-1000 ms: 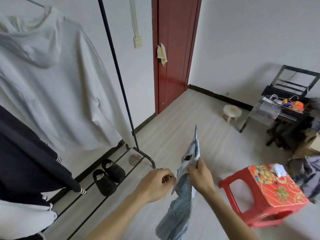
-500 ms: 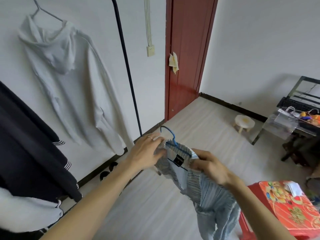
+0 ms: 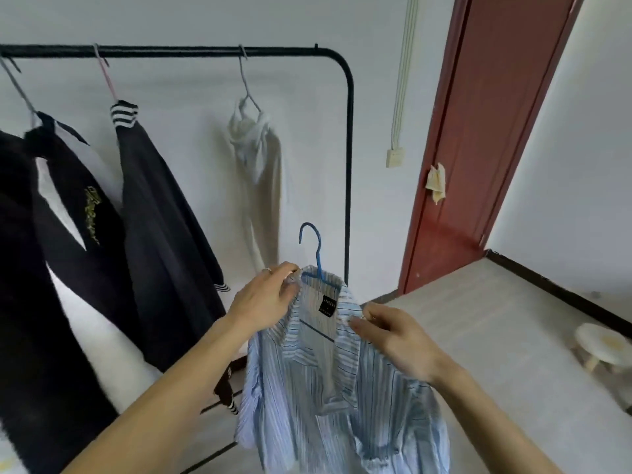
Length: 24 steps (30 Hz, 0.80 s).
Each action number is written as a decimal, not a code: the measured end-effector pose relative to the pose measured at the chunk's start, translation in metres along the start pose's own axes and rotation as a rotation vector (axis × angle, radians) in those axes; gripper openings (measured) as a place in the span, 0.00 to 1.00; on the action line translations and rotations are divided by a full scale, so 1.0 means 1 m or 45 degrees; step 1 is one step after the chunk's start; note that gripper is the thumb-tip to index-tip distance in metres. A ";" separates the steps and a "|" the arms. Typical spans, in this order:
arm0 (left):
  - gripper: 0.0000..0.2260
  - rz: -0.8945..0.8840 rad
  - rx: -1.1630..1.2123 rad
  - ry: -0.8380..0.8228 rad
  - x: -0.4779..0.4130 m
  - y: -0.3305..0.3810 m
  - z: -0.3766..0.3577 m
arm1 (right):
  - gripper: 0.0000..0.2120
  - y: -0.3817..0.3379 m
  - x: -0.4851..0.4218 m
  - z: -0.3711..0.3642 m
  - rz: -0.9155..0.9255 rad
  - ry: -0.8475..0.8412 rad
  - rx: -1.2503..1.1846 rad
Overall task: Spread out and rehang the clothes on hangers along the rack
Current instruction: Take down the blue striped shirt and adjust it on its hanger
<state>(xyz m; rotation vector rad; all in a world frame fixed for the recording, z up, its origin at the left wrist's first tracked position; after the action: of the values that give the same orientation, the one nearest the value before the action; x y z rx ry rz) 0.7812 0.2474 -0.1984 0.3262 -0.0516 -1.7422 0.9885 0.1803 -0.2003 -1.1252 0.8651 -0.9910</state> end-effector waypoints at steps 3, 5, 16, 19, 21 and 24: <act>0.21 0.065 -0.217 0.261 -0.004 -0.035 0.063 | 0.20 -0.026 -0.035 -0.023 0.040 0.037 -0.006; 0.23 0.176 -0.355 0.456 -0.003 -0.060 0.113 | 0.20 -0.046 -0.055 -0.040 0.080 0.045 -0.029; 0.37 0.738 0.290 0.660 -0.051 -0.196 0.231 | 0.16 -0.204 -0.182 -0.103 0.394 0.265 0.195; 0.38 0.789 0.564 0.569 -0.068 -0.218 0.226 | 0.17 -0.239 -0.223 -0.115 0.460 0.330 0.229; 0.33 0.798 0.597 0.533 -0.076 -0.227 0.225 | 0.17 -0.254 -0.248 -0.125 0.478 0.354 0.229; 0.28 0.809 0.619 0.495 -0.086 -0.235 0.226 | 0.16 -0.263 -0.284 -0.141 0.451 0.366 0.171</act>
<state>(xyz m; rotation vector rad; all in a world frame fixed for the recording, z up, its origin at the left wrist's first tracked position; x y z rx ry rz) 0.5150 0.3449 -0.0162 0.8952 -0.2690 -0.9982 0.7148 0.3702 0.0427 -0.6929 1.1648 -0.9088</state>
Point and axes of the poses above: each hand's wrist, its own x-axis away from the middle knuckle, its own z-axis out of the back of the hand, y = z × x, the point moved 9 cm from there along -x, towards the middle knuckle, and after that the axes turned 13 degrees about -x, right-handed, at the moved point
